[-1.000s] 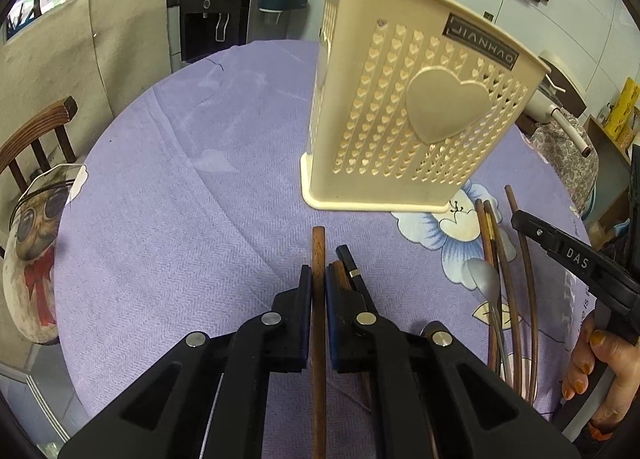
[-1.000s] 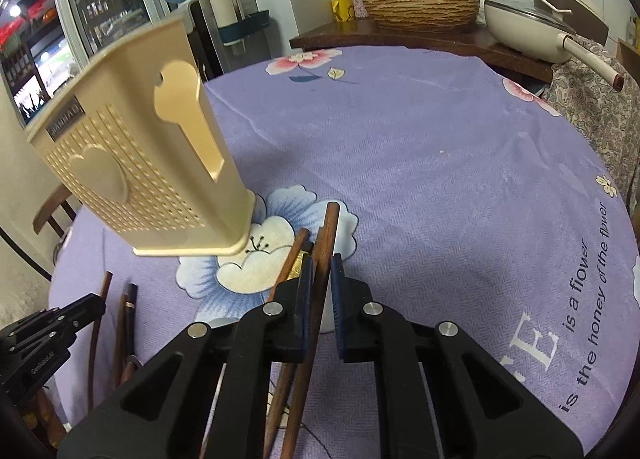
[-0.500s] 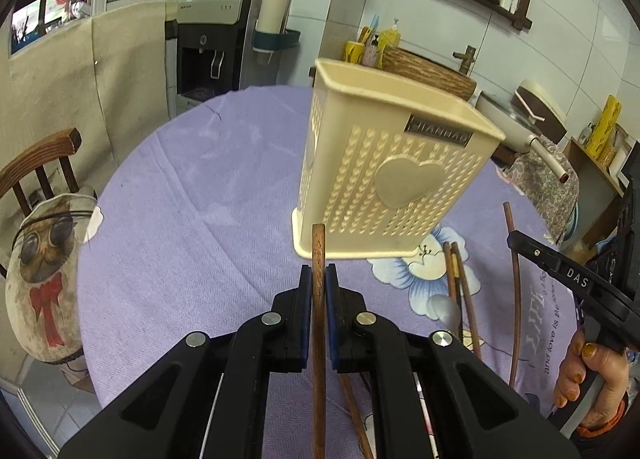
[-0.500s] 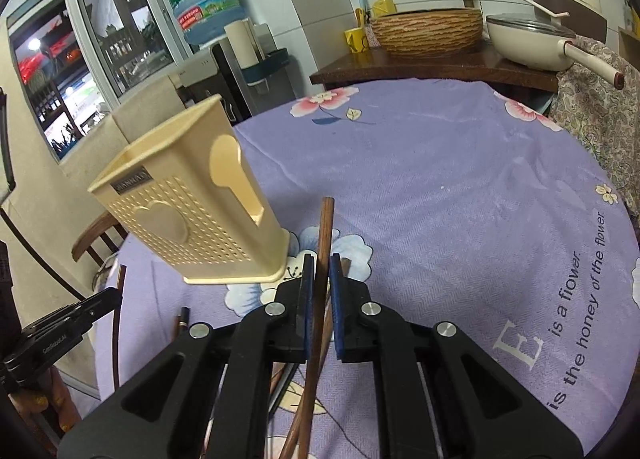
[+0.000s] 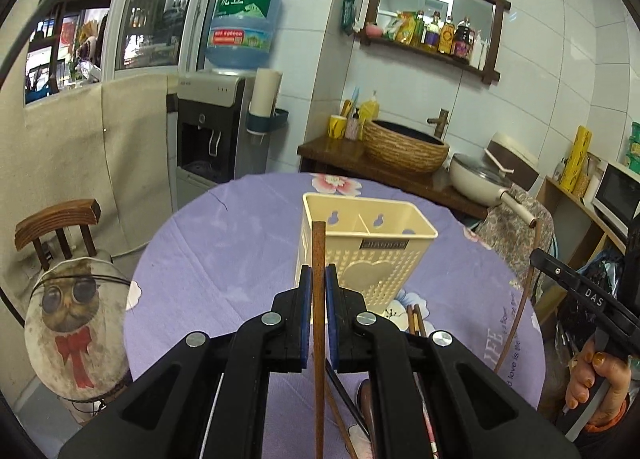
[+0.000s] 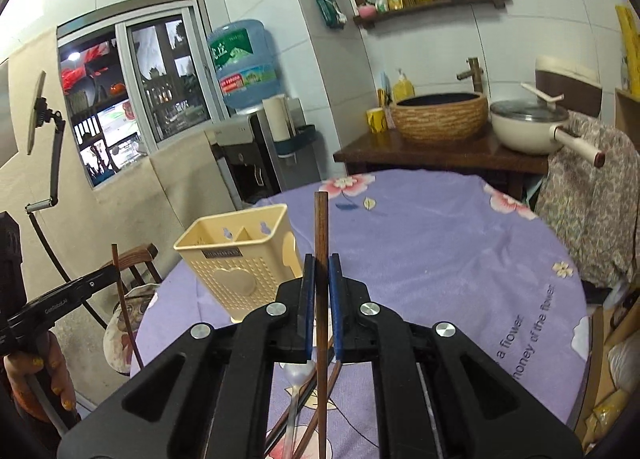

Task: Organize utensils
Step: 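Lift the left tool's chopstick over the cream holder while the right tool carries its chopstick there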

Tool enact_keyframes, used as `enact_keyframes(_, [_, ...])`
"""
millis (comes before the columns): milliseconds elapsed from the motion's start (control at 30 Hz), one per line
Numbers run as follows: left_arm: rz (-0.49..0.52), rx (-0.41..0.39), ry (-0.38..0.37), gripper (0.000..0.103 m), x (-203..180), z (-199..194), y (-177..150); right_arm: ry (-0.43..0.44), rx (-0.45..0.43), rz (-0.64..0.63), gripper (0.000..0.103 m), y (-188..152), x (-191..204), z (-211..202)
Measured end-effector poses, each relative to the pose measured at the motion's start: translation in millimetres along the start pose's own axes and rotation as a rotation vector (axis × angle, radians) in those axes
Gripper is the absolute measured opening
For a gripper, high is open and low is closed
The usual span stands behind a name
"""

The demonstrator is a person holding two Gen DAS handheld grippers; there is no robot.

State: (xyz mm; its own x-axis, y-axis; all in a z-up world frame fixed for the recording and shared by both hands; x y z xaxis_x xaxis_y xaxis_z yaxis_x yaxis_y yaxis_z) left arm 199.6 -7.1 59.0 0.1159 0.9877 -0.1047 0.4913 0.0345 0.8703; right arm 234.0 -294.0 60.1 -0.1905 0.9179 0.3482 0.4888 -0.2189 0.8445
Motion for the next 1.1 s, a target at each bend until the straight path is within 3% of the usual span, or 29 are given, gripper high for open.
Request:
enact_keyframes(200, [0.008, -0.034, 0.001, 0.007, 2, -12, 8, 0.015, -0.023, -0.023, 0.007, 8, 8, -15])
enact_keyframes(733, [0.017, -0.066, -0.045, 0.007, 7, -24, 33, 0.076, -0.003, -0.071, 0.007, 26, 26, -8])
enact_keyframes(900, [0.022, -0.084, -0.096, 0.007, 6, -32, 60, 0.139, 0.002, -0.086, 0.007, 48, 42, -4])
enact_keyframes(1100, [-0.011, -0.112, -0.175, 0.007, 7, -35, 116, 0.191, -0.042, -0.112, 0.007, 96, 73, -1])
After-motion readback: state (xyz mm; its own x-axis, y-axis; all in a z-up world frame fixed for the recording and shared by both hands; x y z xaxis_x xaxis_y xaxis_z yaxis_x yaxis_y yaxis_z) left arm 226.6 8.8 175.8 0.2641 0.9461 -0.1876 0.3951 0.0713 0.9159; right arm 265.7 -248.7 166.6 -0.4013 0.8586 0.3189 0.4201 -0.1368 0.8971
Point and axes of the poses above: each gripper's, at about its wrist camera, not at the fingertips, and z roughly the way its jaws point, x to its left, y to its top, the point moved 2 cm from there along z, roughly the way its jaws point, and after that the axes turned 5 degrees about z, right-handed, at the moved point
